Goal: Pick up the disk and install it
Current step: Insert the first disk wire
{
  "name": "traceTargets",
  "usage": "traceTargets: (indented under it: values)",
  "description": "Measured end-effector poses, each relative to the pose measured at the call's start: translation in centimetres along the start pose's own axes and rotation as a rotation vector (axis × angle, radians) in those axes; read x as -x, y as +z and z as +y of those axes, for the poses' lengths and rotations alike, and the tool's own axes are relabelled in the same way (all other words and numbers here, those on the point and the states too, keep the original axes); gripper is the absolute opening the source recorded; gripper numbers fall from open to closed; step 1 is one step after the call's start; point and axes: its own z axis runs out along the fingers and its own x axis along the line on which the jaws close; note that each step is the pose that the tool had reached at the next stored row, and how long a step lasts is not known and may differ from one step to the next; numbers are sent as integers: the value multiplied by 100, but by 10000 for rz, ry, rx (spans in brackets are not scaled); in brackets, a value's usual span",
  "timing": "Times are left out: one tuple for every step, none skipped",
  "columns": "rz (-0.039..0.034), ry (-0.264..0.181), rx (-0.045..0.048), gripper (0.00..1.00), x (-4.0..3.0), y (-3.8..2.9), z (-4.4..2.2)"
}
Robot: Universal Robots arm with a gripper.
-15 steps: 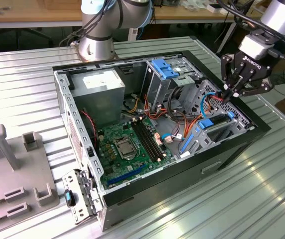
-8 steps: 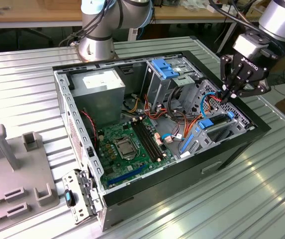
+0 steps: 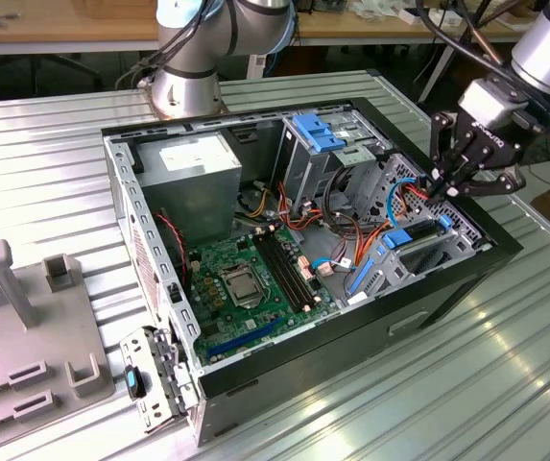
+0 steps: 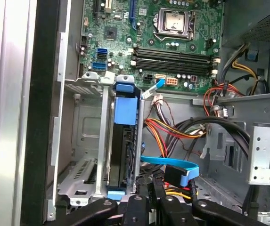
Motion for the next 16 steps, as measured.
traceTargets:
  values:
    - [0, -1, 0, 16, -24, -1, 2]
    - [0, 0, 0, 16, -42, -1, 5]
    - [-11, 1, -1, 16, -59, 0, 10]
    - [-46, 0, -4, 16, -66, 4, 14]
    - [-193, -2, -16, 16, -79, 9, 21]
    - [-242, -4, -20, 16, -90, 12, 26]
    - [-245, -4, -26, 16, -99, 12, 29]
    - [-245, -6, -30, 16, -108, 11, 30]
    - [-245, -7, -31, 16, -111, 11, 30]
    - [-247, -6, -31, 16, -116, 11, 32]
    - [-283, -4, -36, 16, -139, 10, 42]
    - [-315, -6, -41, 16, -154, 9, 51]
    - [-348, -8, -48, 16, -166, 9, 61]
    - [-388, -9, -63, 16, -172, 11, 74]
    - [-416, -11, -82, 16, -172, 13, 82]
    - [-448, -15, -129, 16, -174, 18, 89]
